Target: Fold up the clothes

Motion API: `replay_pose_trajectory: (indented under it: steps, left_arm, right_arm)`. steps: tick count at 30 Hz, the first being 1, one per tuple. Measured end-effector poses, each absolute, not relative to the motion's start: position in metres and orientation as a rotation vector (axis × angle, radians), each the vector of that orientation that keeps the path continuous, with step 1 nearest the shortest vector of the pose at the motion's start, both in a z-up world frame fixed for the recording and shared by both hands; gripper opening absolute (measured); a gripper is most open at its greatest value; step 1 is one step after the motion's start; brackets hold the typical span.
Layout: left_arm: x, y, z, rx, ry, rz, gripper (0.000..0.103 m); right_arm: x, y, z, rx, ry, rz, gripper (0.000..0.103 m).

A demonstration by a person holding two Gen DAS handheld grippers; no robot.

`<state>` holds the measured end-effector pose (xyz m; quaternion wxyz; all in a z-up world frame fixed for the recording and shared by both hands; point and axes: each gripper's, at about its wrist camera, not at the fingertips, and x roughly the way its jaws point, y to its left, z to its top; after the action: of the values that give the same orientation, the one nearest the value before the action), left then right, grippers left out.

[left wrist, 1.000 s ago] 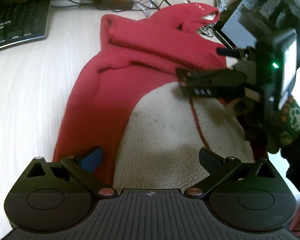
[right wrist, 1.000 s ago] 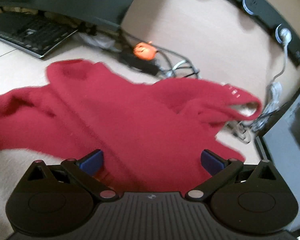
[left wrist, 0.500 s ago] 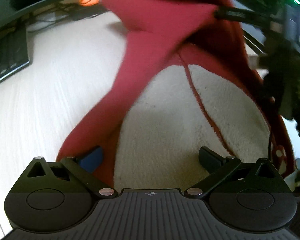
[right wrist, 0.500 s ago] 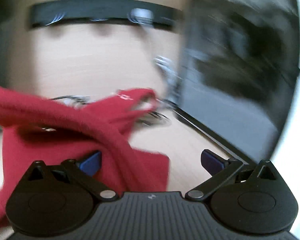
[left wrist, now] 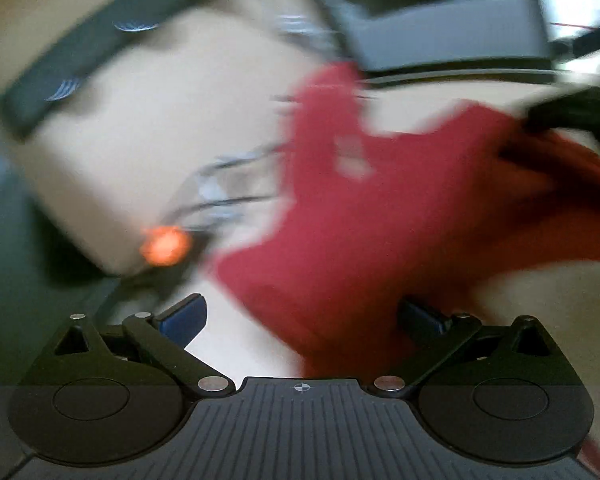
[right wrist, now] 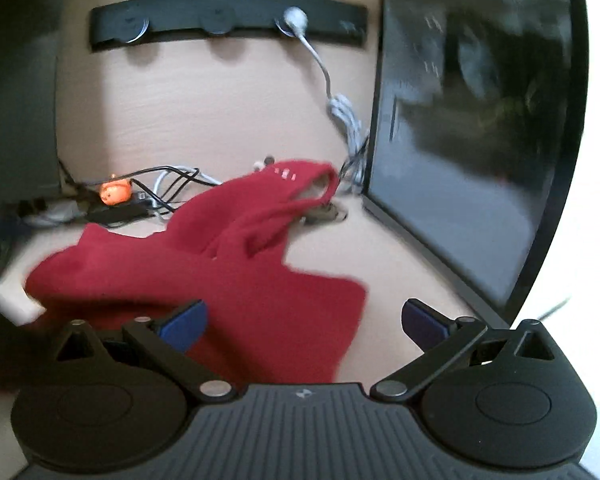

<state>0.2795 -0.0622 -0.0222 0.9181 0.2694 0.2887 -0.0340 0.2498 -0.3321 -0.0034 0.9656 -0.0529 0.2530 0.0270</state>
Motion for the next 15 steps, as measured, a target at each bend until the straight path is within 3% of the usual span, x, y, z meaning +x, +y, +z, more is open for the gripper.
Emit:
replay_pose_trajectory:
  steps: [3, 15]
  left_arm:
    - [0.298, -0.021, -0.013, 0.387, 0.630, 0.063, 0.103]
    - [0.280, 0.043, -0.019, 0.355, 0.705, 0.222, 0.103]
  right_arm:
    - [0.255, -0.326, 0.000, -0.215, 0.494, 0.044, 0.103]
    - [0.260, -0.212, -0.008, -0.377, 0.475, 0.584, 0.103]
